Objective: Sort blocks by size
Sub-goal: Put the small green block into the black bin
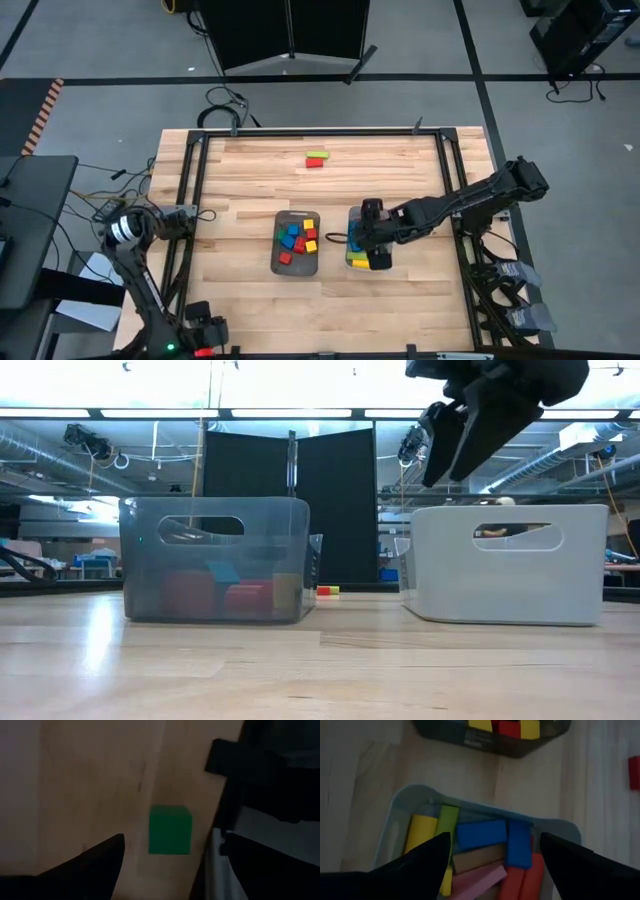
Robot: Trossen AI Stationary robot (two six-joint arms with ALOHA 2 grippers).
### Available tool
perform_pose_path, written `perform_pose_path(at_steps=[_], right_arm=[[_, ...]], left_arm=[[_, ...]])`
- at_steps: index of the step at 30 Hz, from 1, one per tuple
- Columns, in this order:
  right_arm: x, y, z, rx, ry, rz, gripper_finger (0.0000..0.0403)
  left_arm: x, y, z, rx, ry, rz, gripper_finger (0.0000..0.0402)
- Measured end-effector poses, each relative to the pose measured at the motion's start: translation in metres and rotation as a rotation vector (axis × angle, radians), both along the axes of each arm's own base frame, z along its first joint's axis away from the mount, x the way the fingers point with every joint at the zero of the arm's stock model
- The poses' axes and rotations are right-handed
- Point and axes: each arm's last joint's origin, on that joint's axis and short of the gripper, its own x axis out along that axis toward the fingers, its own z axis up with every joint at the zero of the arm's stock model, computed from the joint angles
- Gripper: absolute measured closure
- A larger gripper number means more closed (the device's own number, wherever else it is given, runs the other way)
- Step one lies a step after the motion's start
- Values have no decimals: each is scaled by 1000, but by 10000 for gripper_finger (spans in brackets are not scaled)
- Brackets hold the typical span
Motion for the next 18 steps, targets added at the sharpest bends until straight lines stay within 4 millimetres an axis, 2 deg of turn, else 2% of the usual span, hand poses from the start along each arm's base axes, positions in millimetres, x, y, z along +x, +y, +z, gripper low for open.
perform_pose_path(at_steps=[6,11,14,18], right_arm=[[3,10,4,14,-72,27,100],[5,22,21,-17,-169,54,106],[5,31,40,-40,-233,74,108],[6,44,69,-39,-321,100,111]], left_arm=[[1,-3,-20,63,24,-1,52],[3,-6,-36,110,38,-2,84],[3,-7,-38,111,33,-1,125],[4,-7,-39,114,27,-1,220]])
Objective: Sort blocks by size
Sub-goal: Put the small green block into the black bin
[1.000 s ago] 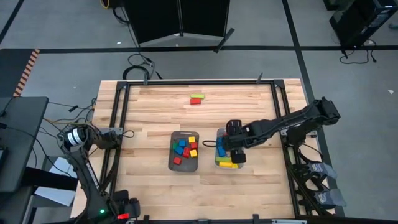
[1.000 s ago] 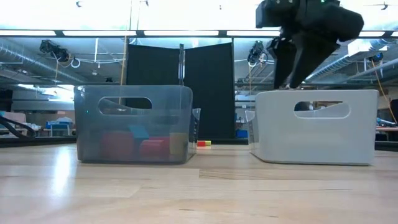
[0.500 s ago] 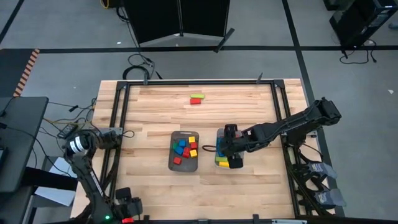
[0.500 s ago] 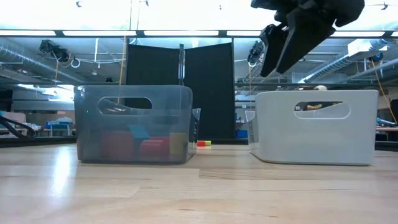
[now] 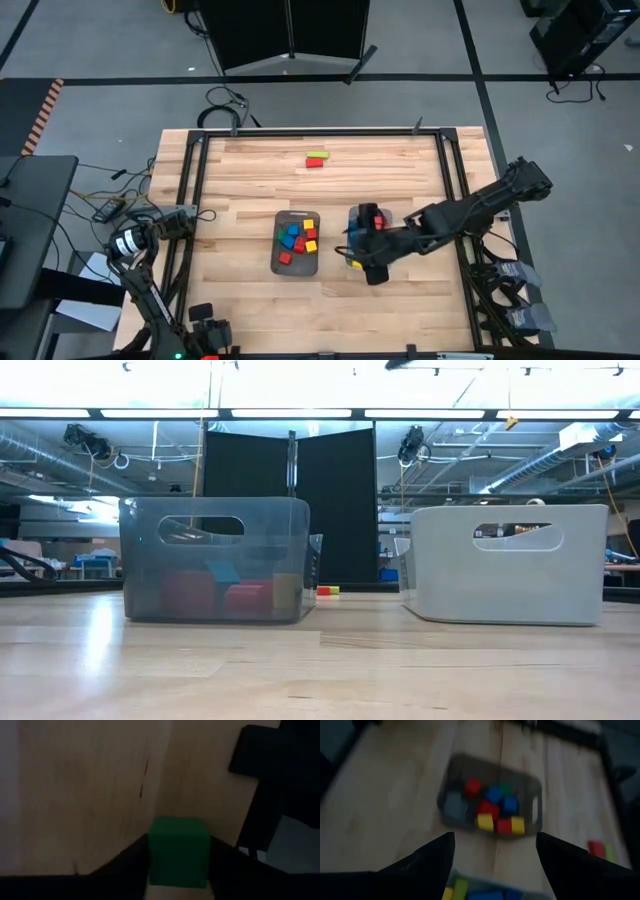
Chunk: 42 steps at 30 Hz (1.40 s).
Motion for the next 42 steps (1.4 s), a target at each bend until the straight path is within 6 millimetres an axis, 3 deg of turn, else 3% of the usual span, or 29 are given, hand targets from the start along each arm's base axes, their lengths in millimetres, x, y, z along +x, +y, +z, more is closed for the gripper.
perform_pose_path(at_steps=[2,8,15,19,24,29,33,36,39,42], right_arm=[[-1,7,14,-4,-44,22,113],[-11,33,53,-30,-172,110,114],[-28,59,70,-80,-261,131,115],[-37,70,71,-144,-300,75,115],[-46,79,71,-174,-335,34,115],[-47,80,71,-128,-346,0,115],[-42,73,71,-110,-348,-42,115],[-31,59,71,-120,-345,-99,115],[-14,31,70,-127,-315,-156,115],[5,-8,67,-66,-248,-165,114]], left_arm=[[0,0,0,5,0,-2,268],[5,12,6,119,-130,-20,263],[35,46,52,321,-538,-9,263],[67,76,78,446,-691,-10,263],[108,122,90,485,-737,-27,263],[139,178,79,341,-753,-62,263],[147,224,60,248,-741,-39,263],[151,247,45,187,-744,-30,263],[154,265,39,157,-760,-10,263],[156,282,37,159,-746,32,263]])
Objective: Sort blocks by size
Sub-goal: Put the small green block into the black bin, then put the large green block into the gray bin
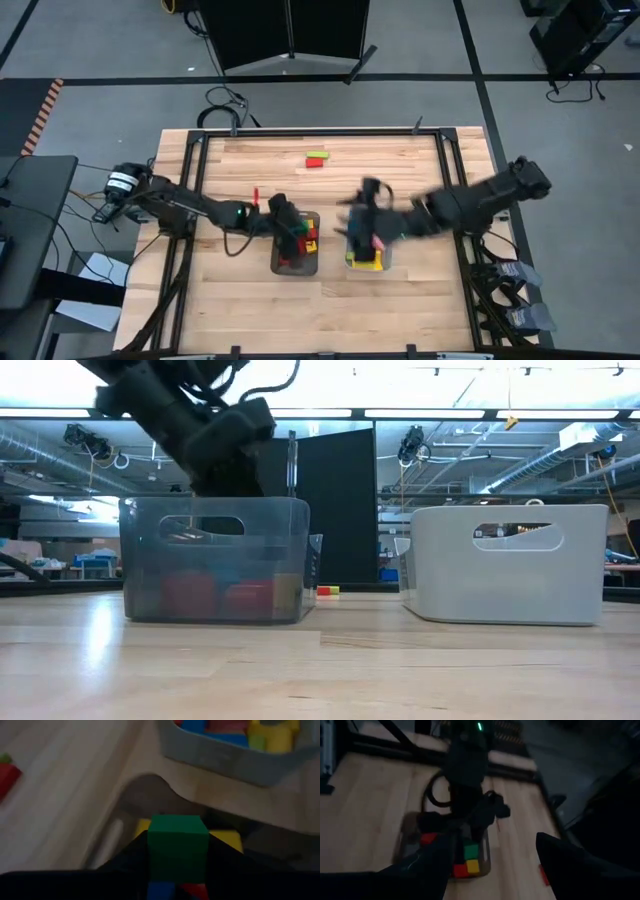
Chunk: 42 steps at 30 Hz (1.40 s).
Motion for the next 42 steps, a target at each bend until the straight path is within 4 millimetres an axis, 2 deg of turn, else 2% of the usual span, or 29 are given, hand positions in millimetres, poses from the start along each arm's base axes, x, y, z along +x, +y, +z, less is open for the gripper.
perform_pose_path(at_steps=[2,7,9,11,14,20,26,29,33,37,42], right_arm=[[11,-30,-1,44,35,12,113],[23,-106,-3,116,83,39,110],[24,-135,-5,124,93,31,111],[26,-161,-9,128,102,22,113],[35,-196,-26,155,141,18,113],[56,-263,-85,250,249,8,110],[61,-318,-140,320,328,-92,112],[62,-333,-164,334,368,-136,110],[74,-341,-187,314,424,-170,101],[90,-347,-196,317,461,-164,93],[105,-355,-214,334,585,-133,92]], left_arm=[[2,8,3,-13,-13,-10,227],[4,23,9,-11,-38,-28,73],[3,27,17,13,-78,-23,39],[2,29,27,27,-136,-32,28],[-2,31,39,50,-180,-43,38],[-14,36,67,93,-282,-43,88],[-35,47,91,122,-341,-12,126],[-42,52,101,143,-370,1,134],[-50,57,109,160,-402,16,137],[-53,61,111,170,-404,30,138],[-54,62,109,170,-374,33,138]])
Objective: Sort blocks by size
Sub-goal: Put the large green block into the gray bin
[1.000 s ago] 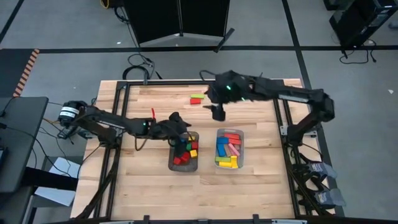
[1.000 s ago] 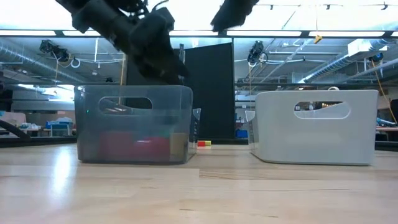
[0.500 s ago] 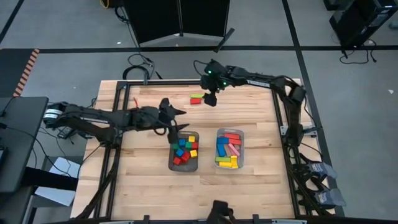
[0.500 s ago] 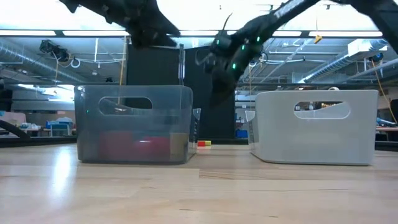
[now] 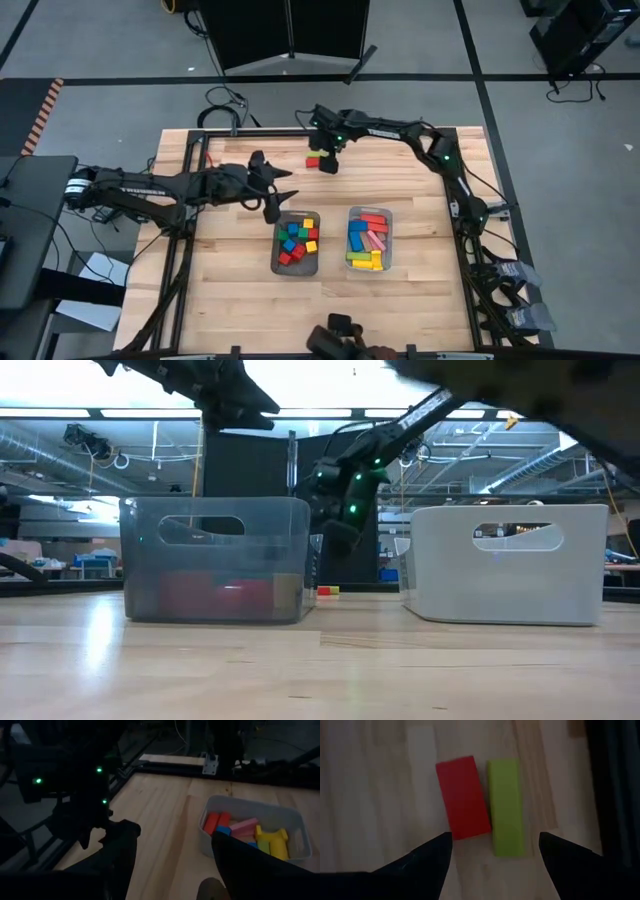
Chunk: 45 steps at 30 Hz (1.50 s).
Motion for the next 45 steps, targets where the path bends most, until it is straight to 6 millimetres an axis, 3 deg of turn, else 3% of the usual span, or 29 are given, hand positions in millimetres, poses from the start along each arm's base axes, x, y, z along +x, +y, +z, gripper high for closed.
perform_pose_path(at_steps=[8,20,31,37,45], right_arm=[[15,-9,-12,-9,74,31,97],[7,-12,-12,17,117,109,102],[23,31,-13,14,187,299,107],[31,40,-13,-27,171,312,105],[25,42,-7,-7,201,373,111]], left_arm=[[0,0,-1,-1,12,0,138],[0,0,-1,-2,11,0,138],[-1,0,-2,-1,17,1,138],[-1,0,-2,-2,25,1,138],[-1,0,-4,-4,49,0,138]])
